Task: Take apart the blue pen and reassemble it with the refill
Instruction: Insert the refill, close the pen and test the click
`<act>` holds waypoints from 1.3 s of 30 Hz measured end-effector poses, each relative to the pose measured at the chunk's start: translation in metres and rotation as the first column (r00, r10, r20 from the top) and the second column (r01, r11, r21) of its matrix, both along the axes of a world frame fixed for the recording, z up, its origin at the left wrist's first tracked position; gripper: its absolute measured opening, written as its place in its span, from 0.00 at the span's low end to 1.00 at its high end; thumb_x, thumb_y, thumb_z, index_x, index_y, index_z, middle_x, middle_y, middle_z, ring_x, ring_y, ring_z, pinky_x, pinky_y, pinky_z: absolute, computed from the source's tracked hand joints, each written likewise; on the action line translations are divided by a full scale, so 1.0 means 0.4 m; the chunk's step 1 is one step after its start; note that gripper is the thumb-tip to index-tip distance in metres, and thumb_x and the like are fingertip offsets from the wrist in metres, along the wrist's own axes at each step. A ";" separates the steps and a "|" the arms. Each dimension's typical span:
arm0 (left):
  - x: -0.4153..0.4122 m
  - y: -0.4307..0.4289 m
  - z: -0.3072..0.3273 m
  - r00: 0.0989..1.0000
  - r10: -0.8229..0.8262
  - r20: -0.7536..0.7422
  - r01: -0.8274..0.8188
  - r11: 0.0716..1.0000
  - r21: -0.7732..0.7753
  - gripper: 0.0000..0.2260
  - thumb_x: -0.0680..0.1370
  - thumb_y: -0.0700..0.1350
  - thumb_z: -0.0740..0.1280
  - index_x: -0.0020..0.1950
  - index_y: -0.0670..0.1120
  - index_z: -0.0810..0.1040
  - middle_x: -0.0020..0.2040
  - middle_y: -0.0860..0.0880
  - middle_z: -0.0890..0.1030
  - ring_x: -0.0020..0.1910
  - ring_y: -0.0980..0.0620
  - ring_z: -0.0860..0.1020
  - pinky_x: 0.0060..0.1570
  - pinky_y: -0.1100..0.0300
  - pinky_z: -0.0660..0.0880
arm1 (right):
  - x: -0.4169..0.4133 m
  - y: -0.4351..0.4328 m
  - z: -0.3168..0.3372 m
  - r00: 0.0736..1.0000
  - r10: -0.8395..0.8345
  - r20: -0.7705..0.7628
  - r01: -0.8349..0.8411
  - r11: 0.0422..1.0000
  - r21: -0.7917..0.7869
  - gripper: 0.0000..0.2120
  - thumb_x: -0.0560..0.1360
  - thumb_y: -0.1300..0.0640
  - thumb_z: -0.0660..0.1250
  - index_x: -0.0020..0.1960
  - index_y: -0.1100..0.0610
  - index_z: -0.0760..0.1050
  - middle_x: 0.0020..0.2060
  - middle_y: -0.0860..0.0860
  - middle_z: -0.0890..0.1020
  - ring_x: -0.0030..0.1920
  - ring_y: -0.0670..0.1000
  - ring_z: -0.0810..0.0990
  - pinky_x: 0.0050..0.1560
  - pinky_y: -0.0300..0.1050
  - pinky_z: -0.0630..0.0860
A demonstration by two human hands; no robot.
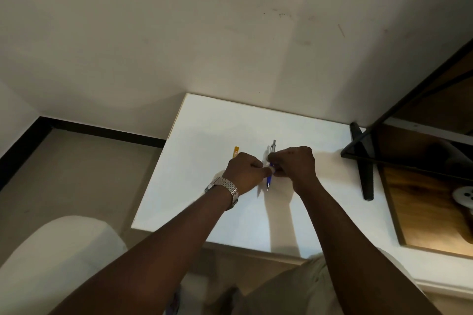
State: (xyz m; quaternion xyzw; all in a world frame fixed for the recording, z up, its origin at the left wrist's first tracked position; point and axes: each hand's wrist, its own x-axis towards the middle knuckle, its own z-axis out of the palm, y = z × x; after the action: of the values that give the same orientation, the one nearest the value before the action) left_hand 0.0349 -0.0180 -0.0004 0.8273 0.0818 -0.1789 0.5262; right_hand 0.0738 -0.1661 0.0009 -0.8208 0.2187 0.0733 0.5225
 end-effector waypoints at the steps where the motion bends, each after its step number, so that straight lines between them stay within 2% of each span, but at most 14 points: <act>1: -0.002 -0.002 0.008 1.000 0.011 -0.012 -0.012 0.998 -0.066 0.15 0.77 0.49 0.73 0.45 0.36 0.85 0.41 0.36 0.84 0.40 0.47 0.79 0.47 0.54 0.78 | -0.005 0.007 0.014 0.999 -0.010 0.041 0.008 0.999 0.049 0.02 0.62 0.66 0.77 0.34 0.64 0.84 0.32 0.63 0.86 0.27 0.55 0.85 0.36 0.52 0.87; 4: -0.004 -0.002 0.047 0.995 0.090 -0.032 -0.096 0.956 -0.278 0.08 0.77 0.42 0.73 0.52 0.38 0.86 0.48 0.34 0.87 0.44 0.45 0.84 0.49 0.51 0.83 | -0.022 0.025 0.069 0.988 -0.002 0.153 -0.020 0.990 0.139 0.04 0.64 0.65 0.78 0.38 0.62 0.86 0.34 0.60 0.87 0.32 0.56 0.86 0.40 0.55 0.87; 7: -0.001 0.009 0.088 0.990 0.131 0.048 -0.105 0.928 -0.357 0.06 0.77 0.40 0.73 0.53 0.41 0.86 0.49 0.36 0.87 0.47 0.42 0.87 0.48 0.53 0.82 | -0.032 0.031 0.128 0.969 0.008 0.248 -0.066 0.972 0.226 0.06 0.69 0.60 0.80 0.45 0.58 0.86 0.39 0.57 0.88 0.41 0.53 0.87 0.45 0.54 0.85; 11: -0.008 0.026 0.160 0.975 0.113 0.193 -0.037 0.933 -0.359 0.07 0.77 0.41 0.74 0.55 0.45 0.88 0.46 0.42 0.88 0.44 0.48 0.86 0.39 0.69 0.76 | -0.055 0.040 0.217 0.954 0.067 0.292 -0.184 0.902 0.392 0.07 0.81 0.54 0.69 0.52 0.55 0.86 0.49 0.55 0.89 0.52 0.52 0.87 0.48 0.52 0.83; 13: -0.019 0.031 0.198 0.962 0.103 0.252 -0.001 0.927 -0.375 0.06 0.77 0.43 0.74 0.53 0.48 0.89 0.44 0.43 0.89 0.43 0.51 0.85 0.42 0.68 0.76 | -0.072 0.046 0.265 0.937 0.065 0.344 -0.227 0.860 0.456 0.10 0.84 0.56 0.63 0.53 0.56 0.83 0.46 0.54 0.89 0.50 0.54 0.88 0.41 0.48 0.84; 15: -0.035 0.036 0.239 0.961 0.076 0.265 0.045 0.905 -0.423 0.06 0.77 0.48 0.74 0.51 0.50 0.89 0.44 0.46 0.89 0.44 0.56 0.86 0.48 0.65 0.79 | -0.085 0.046 0.317 0.923 -0.002 0.385 -0.221 0.816 0.534 0.11 0.85 0.57 0.60 0.52 0.58 0.80 0.41 0.54 0.87 0.47 0.57 0.89 0.41 0.50 0.84; 17: -0.050 0.041 0.274 0.977 0.068 0.202 0.050 0.850 -0.525 0.09 0.78 0.52 0.73 0.52 0.50 0.89 0.48 0.47 0.89 0.50 0.54 0.87 0.55 0.58 0.81 | -0.093 0.041 0.376 0.906 -0.100 0.410 -0.210 0.736 0.644 0.11 0.85 0.58 0.58 0.52 0.59 0.78 0.35 0.53 0.83 0.39 0.57 0.87 0.45 0.54 0.85; 19: -0.061 0.043 0.302 0.992 0.088 0.087 -0.008 0.749 -0.662 0.15 0.79 0.57 0.70 0.55 0.47 0.88 0.53 0.46 0.89 0.55 0.50 0.87 0.58 0.53 0.80 | -0.100 0.032 0.442 0.890 -0.161 0.427 -0.223 0.662 0.715 0.11 0.86 0.59 0.57 0.52 0.59 0.76 0.33 0.53 0.78 0.31 0.53 0.80 0.41 0.52 0.83; 21: -0.066 0.037 0.326 0.996 0.092 -0.017 -0.074 0.668 -0.741 0.23 0.79 0.62 0.66 0.58 0.45 0.86 0.56 0.45 0.88 0.58 0.49 0.86 0.60 0.52 0.79 | -0.111 0.026 0.507 0.888 -0.163 0.430 -0.261 0.591 0.763 0.09 0.85 0.59 0.56 0.49 0.58 0.74 0.32 0.52 0.73 0.26 0.49 0.71 0.31 0.45 0.75; 24: -0.074 0.023 0.354 0.995 0.010 -0.099 -0.086 0.582 -0.808 0.31 0.79 0.67 0.59 0.62 0.42 0.84 0.60 0.43 0.86 0.62 0.47 0.84 0.66 0.50 0.76 | -0.128 0.023 0.578 0.898 -0.095 0.429 -0.325 0.514 0.794 0.13 0.82 0.52 0.56 0.42 0.56 0.70 0.31 0.51 0.66 0.27 0.48 0.60 0.29 0.42 0.61; 27: -0.080 0.012 0.372 0.990 -0.081 -0.111 -0.055 0.503 -0.862 0.35 0.79 0.71 0.56 0.60 0.42 0.84 0.63 0.42 0.85 0.65 0.45 0.82 0.70 0.49 0.72 | -0.144 0.027 0.621 0.925 -0.024 0.379 -0.315 0.511 0.800 0.28 0.80 0.33 0.53 0.37 0.56 0.69 0.30 0.50 0.62 0.28 0.48 0.57 0.31 0.43 0.57; 29: -0.083 0.010 0.377 0.987 -0.103 -0.122 -0.060 0.470 -0.881 0.36 0.78 0.72 0.56 0.56 0.42 0.87 0.63 0.41 0.85 0.65 0.45 0.82 0.71 0.48 0.71 | -0.148 0.029 0.638 0.941 -0.023 0.339 -0.279 0.516 0.810 0.34 0.78 0.27 0.52 0.33 0.57 0.66 0.29 0.50 0.60 0.28 0.48 0.56 0.32 0.43 0.55; 32: -0.087 0.010 0.371 0.982 -0.124 -0.143 -0.071 0.459 -0.886 0.37 0.78 0.72 0.55 0.53 0.43 0.89 0.63 0.41 0.85 0.65 0.45 0.82 0.73 0.48 0.70 | -0.148 0.032 0.651 0.947 -0.048 0.316 -0.236 0.563 0.792 0.34 0.79 0.30 0.54 0.28 0.56 0.64 0.25 0.49 0.59 0.26 0.48 0.56 0.29 0.41 0.56; 39: -0.088 0.013 0.369 0.972 -0.167 -0.165 -0.087 0.395 -0.914 0.42 0.75 0.75 0.54 0.59 0.39 0.86 0.64 0.40 0.84 0.66 0.44 0.82 0.74 0.48 0.69 | -0.137 0.044 0.659 0.960 -0.052 0.276 -0.194 0.588 0.785 0.31 0.79 0.35 0.57 0.26 0.56 0.66 0.21 0.48 0.62 0.23 0.47 0.57 0.27 0.38 0.57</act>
State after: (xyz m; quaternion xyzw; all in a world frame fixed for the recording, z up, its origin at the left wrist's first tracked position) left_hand -0.0004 -0.0129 0.1471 0.3766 0.0102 -0.3013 0.8759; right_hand 0.0188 -0.1486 0.2645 -0.5055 0.0552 0.0727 0.8580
